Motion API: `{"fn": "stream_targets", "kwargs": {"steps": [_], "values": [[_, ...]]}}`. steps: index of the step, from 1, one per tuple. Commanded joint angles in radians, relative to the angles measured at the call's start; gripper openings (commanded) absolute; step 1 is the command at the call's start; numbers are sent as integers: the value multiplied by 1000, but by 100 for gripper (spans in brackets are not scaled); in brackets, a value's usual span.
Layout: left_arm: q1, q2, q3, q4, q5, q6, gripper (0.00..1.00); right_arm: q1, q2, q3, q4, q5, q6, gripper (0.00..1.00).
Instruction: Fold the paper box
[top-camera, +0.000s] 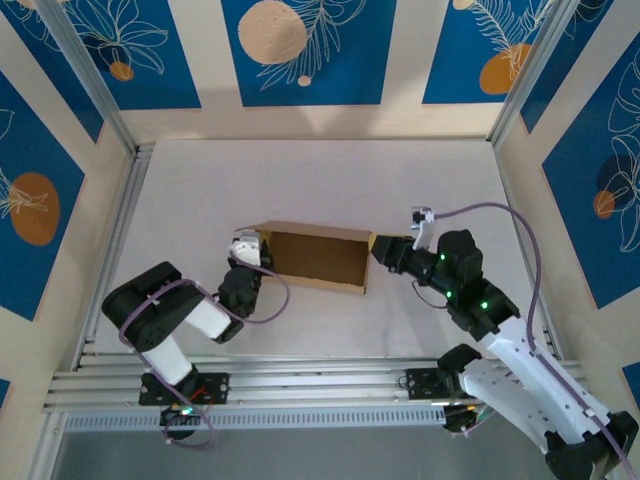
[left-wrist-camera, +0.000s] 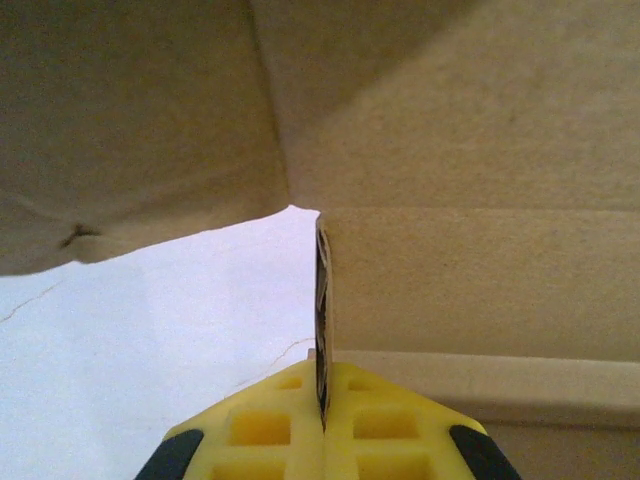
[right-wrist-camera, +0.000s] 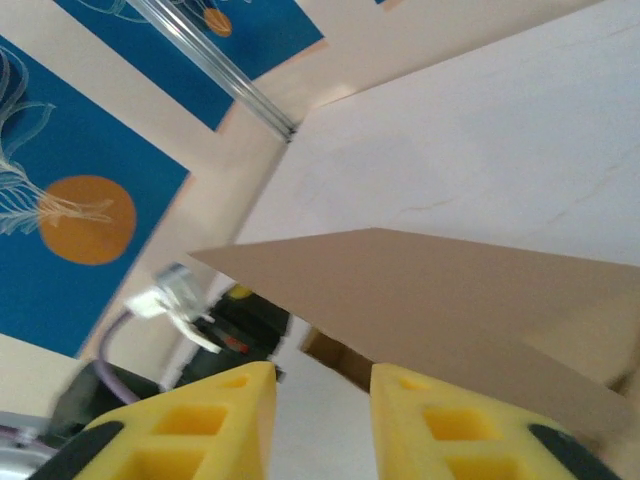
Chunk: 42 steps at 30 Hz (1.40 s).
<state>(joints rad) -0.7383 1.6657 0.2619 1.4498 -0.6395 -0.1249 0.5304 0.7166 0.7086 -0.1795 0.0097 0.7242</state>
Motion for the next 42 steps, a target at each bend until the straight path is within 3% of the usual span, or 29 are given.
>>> {"fn": "stream_targets", "kwargs": {"steps": [1, 5, 11, 18, 22, 30, 42], "values": [[-16, 19, 11, -105, -42, -17, 0, 28, 104, 138, -58, -98, 128, 30], [-23, 25, 18, -109, -66, -16, 0, 195, 243, 277, -112, 68, 127, 29], [-44, 25, 31, -134, -71, -16, 0, 328, 454, 418, -174, 258, 198, 28], [-64, 25, 18, -105, -74, 13, 0, 333, 569, 450, -141, 370, 186, 27], [-68, 13, 4, -100, -13, 53, 4, 316, 609, 446, -129, 356, 177, 27], [-69, 27, -20, -47, -3, 80, 7, 281, 662, 389, -159, 318, 224, 27], [-90, -60, -44, -106, 80, 67, 50, 232, 707, 374, -187, 290, 262, 27]]}}
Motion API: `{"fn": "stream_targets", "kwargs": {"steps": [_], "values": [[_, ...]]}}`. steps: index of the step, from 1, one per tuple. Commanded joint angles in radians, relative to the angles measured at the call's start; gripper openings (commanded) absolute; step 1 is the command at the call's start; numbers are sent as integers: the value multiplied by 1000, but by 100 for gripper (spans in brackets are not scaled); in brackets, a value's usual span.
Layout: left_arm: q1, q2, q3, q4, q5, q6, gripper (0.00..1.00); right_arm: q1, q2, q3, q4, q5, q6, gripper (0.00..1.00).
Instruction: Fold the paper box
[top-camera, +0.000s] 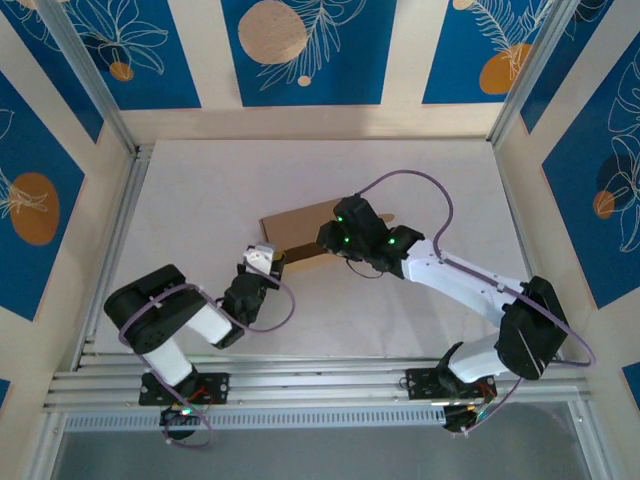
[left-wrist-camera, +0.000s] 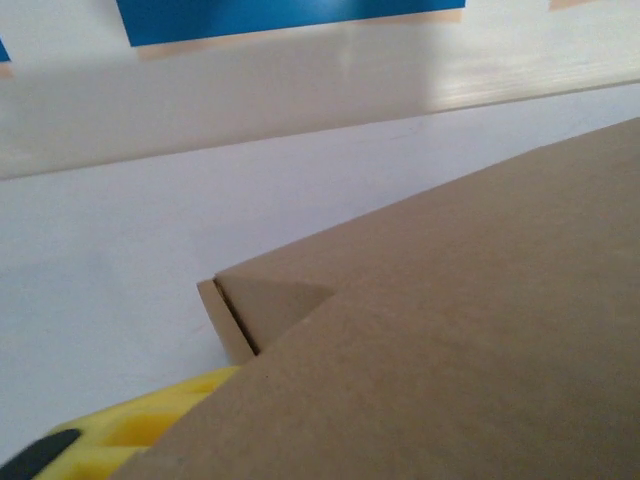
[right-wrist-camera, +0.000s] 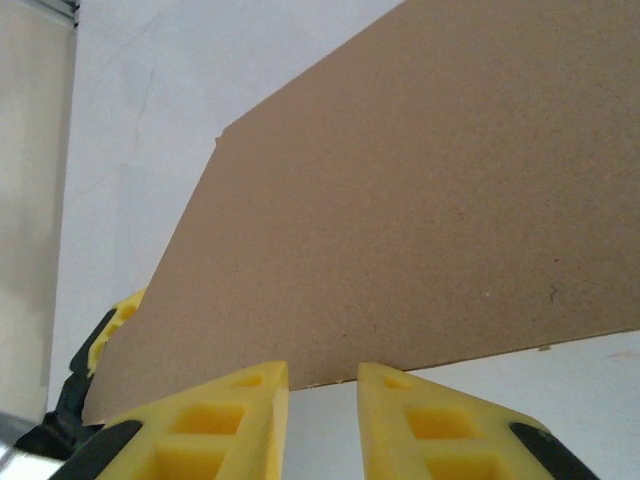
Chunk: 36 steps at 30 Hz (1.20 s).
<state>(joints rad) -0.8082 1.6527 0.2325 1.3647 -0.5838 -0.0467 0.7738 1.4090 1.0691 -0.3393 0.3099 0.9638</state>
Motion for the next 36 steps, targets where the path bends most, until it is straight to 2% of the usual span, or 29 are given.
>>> {"fn": "stream_targets", "kwargs": {"steps": [1, 5, 9, 12, 15, 19, 23, 27, 30, 33, 36], "values": [[-26, -69, -20, -37, 28, -13, 52, -18, 19, 14, -29, -13, 26, 27], [-35, -183, -31, -177, 79, -59, 56, -44, 32, 19, -22, -24, 25, 28], [-49, -327, -26, -372, 153, -81, 52, -69, 68, 39, -45, -35, 6, 28], [-49, -459, 5, -595, 202, -116, 52, -82, 76, 34, -45, -47, 9, 28], [-49, -553, 25, -770, 255, -164, 46, -89, 81, 31, -40, -54, 3, 29], [-50, -680, 39, -959, 254, -205, 46, -110, 99, 26, -41, -70, -3, 30], [-49, -787, 42, -1061, 262, -234, 46, -123, 119, 21, -33, -81, -9, 31], [-49, -861, 68, -1154, 249, -275, 47, -128, 147, 22, -35, -82, -16, 32], [-49, -865, 150, -1261, 298, -274, 46, -131, 144, 33, -47, -86, -28, 33], [-49, -841, 262, -1398, 262, -320, 46, -132, 103, 47, -64, -94, -55, 35], [-46, -816, 376, -1540, 162, -420, 46, -135, 55, 63, -96, -99, -82, 37]]}}
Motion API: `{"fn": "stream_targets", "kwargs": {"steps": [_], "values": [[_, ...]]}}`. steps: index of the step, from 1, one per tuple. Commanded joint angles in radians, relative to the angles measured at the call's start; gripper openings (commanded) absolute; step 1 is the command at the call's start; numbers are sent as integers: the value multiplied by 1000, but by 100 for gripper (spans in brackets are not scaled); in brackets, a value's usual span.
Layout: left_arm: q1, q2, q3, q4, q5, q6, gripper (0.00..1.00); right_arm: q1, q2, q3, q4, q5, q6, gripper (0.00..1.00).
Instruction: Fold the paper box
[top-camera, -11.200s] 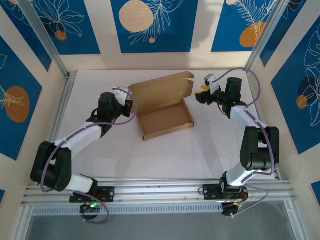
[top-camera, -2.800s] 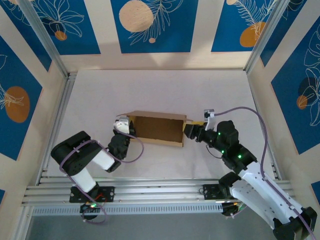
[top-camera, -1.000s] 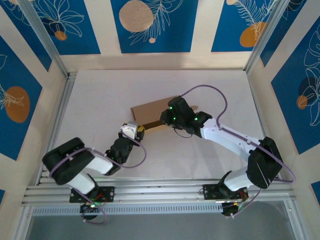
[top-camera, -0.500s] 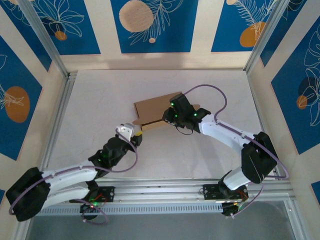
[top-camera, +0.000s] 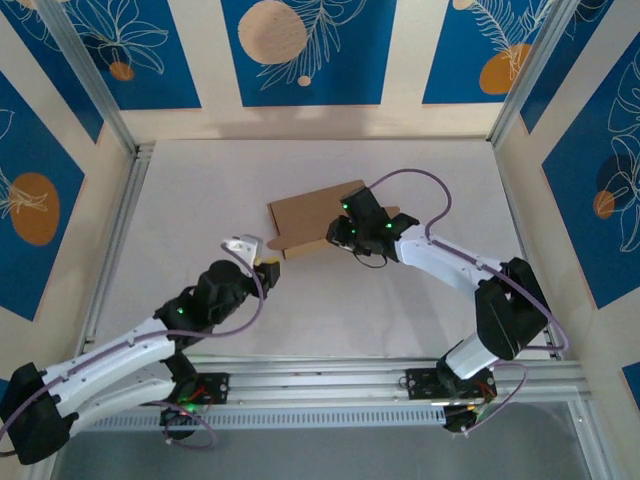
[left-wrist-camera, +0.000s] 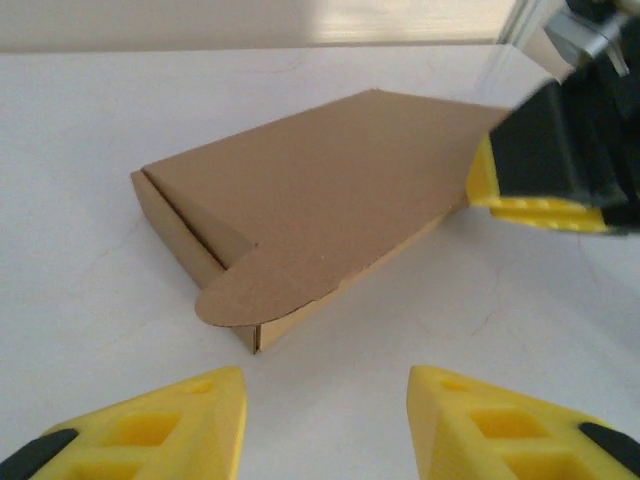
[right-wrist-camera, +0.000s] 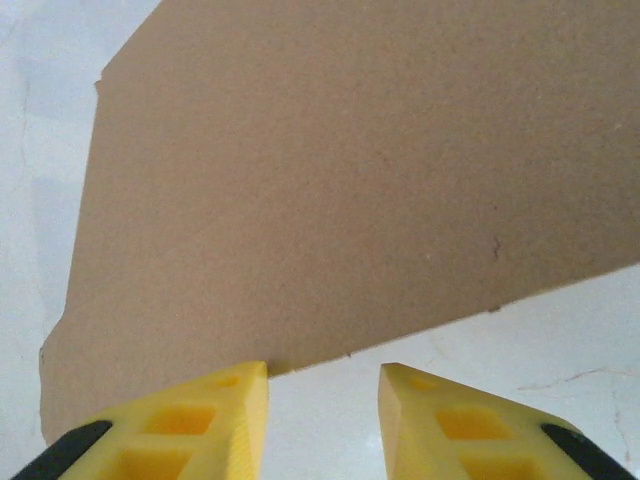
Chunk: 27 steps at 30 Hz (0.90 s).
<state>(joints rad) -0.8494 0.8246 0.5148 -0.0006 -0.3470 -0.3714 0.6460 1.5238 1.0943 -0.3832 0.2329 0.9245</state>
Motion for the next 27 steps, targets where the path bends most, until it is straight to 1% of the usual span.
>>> {"fn": "stream_targets", "kwargs": {"steps": [1, 4, 5, 7, 10, 12, 14, 17, 21, 24, 27], "values": [[-4, 29, 130, -214, -92, -94, 47, -12, -71, 43, -62, -34, -63, 39], [7, 90, 235, -307, -140, -111, 48, -34, -91, 64, -97, -93, -124, 44], [21, 112, 261, -321, -120, -107, 49, -45, -97, 70, -103, -123, -148, 45], [60, 157, 309, -338, -55, -101, 51, -72, -107, 77, -97, -189, -183, 45], [137, 227, 365, -336, 79, -118, 51, -111, -119, 86, -64, -288, -219, 39], [182, 258, 377, -307, 148, -147, 51, -132, -104, 103, -46, -303, -224, 36], [227, 285, 382, -266, 217, -168, 51, -152, -50, 145, -45, -328, -232, 35], [286, 320, 383, -222, 291, -194, 53, -173, 48, 222, -68, -352, -242, 33], [363, 385, 395, -201, 369, -240, 55, -184, 172, 275, -64, -335, -246, 32], [414, 428, 389, -171, 425, -297, 55, -190, 260, 275, -66, -306, -253, 31], [438, 464, 390, -146, 449, -331, 54, -195, 335, 242, -67, -280, -252, 30]]}}
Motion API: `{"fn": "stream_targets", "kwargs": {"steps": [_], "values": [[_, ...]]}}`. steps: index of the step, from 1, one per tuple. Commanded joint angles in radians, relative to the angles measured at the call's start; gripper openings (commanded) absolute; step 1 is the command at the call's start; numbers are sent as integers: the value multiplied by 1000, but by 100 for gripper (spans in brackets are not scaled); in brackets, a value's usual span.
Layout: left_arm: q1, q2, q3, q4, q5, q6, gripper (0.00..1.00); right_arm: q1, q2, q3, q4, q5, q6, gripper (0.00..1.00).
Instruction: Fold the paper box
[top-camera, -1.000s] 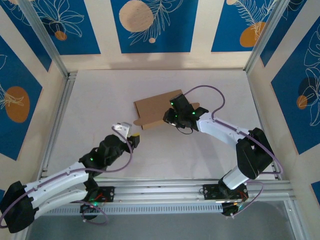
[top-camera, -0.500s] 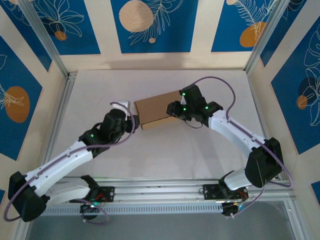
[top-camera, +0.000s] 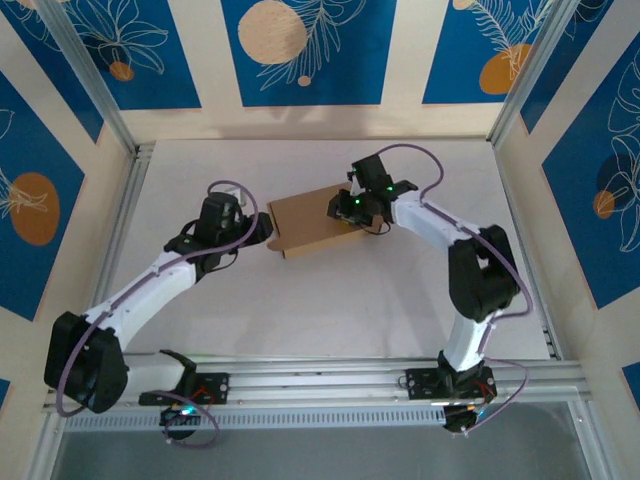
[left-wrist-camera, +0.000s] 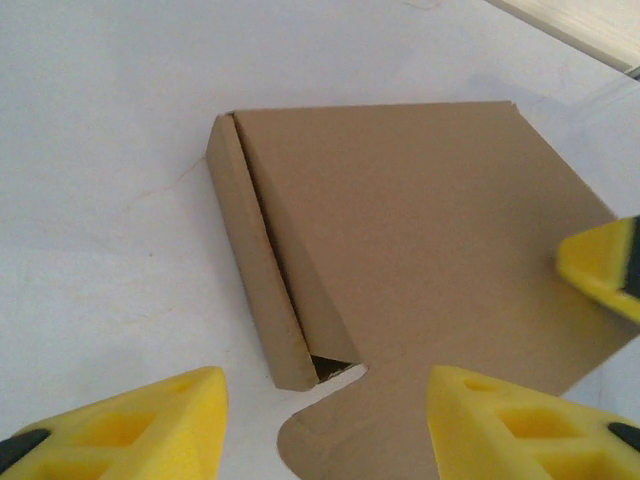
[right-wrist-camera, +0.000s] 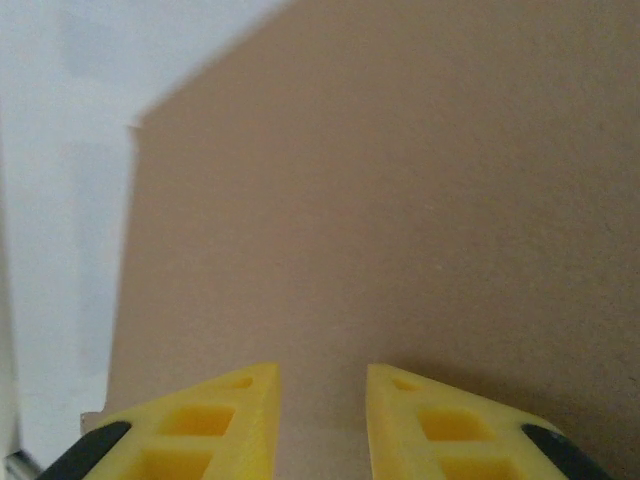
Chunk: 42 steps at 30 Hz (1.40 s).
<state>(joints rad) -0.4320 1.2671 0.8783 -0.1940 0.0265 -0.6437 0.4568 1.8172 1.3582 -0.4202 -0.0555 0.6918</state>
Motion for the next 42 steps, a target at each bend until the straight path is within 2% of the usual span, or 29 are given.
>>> {"fn": "stream_targets", "kwargs": {"steps": [1, 6, 9, 14, 21, 29, 32, 36, 40, 42], "values": [[24, 34, 29, 54, 79, -66, 54, -8, 66, -35, -35, 10, -14, 29], [29, 115, 74, 46, 94, -84, 54, -18, 99, -91, -11, -64, 12, 27], [32, 172, 113, 29, 102, -83, 54, -16, 52, -82, -9, -104, -5, 27], [36, 289, 191, -6, 148, -72, 53, -31, -37, -22, -59, -88, -51, 31], [36, 416, 233, 24, 182, -58, 49, -141, -52, -12, -4, -175, -25, 30], [39, 517, 249, -19, 150, -8, 45, -225, 43, 48, 20, -236, -20, 25], [39, 556, 246, -48, 141, -10, 44, -238, 79, 48, 7, -214, -21, 24], [39, 575, 232, -92, 81, -1, 43, -241, 110, 38, -36, -124, -52, 23], [39, 592, 235, -129, 54, 17, 38, -233, 129, 51, -93, -30, -107, 23], [39, 596, 240, -139, 48, 32, 34, -228, 112, 43, -100, 16, -136, 26]]}}
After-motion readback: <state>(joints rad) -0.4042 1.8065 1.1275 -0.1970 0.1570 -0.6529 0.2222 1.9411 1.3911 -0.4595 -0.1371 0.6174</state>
